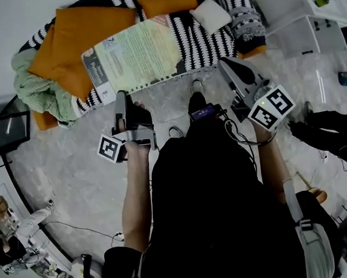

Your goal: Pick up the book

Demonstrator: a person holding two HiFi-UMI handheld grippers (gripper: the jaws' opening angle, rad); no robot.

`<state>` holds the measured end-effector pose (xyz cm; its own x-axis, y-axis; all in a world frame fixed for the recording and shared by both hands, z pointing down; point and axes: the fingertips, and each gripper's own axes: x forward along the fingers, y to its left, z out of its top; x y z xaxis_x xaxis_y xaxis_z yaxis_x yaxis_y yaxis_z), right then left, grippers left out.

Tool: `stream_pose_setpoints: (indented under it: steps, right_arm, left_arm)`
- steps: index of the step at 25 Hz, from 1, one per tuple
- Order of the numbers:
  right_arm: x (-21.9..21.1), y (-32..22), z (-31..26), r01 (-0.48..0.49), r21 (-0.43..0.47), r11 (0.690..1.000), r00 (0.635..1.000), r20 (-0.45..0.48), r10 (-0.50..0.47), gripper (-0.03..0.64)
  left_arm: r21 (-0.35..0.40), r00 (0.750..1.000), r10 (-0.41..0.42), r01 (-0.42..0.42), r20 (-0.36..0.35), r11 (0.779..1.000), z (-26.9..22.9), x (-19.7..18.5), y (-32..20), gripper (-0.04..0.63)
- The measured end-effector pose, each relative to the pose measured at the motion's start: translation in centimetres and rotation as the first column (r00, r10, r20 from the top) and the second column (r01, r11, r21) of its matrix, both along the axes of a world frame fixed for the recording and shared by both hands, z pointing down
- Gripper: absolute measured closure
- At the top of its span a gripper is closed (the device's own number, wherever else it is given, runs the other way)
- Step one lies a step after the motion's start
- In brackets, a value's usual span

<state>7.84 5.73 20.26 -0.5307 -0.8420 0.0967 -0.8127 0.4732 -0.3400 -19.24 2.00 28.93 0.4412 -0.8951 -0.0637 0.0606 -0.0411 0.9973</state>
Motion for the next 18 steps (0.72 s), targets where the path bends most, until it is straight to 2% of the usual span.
stream_pose_setpoints:
  steps: [5, 9, 14, 18]
  right_arm:
    - [-3.8, 5.2, 0.7, 0.015, -0.029, 0.999, 1.000, 0.005, -0.015, 0.600]
    - [-5.1, 10.0, 2.1, 0.000, -0.069, 0.998, 1.000, 0.027, 0.002, 0.601]
    - [-5.8, 10.8, 2.4, -0.009, -0.111, 0.994, 0.999, 0.035, 0.013, 0.601]
    - [-5.8, 11.3, 2.7, -0.007, -0.116, 0.993, 1.000, 0.020, 0.009, 0.601]
  left_arm:
    - [-0.028, 1.000, 0.026, -0.026, 0.009, 0.999, 1.2, -2.1, 5.8, 0.433]
    - [-0.056, 0.999, 0.047, -0.047, -0.009, 0.997, 2.5, -2.4, 10.4, 0.433]
    - [-0.081, 0.998, 0.062, -0.064, -0.017, 0.995, 2.8, -2.6, 10.5, 0.433]
    - [-0.071, 0.997, 0.071, -0.072, -0.018, 0.995, 2.6, -2.5, 10.4, 0.433]
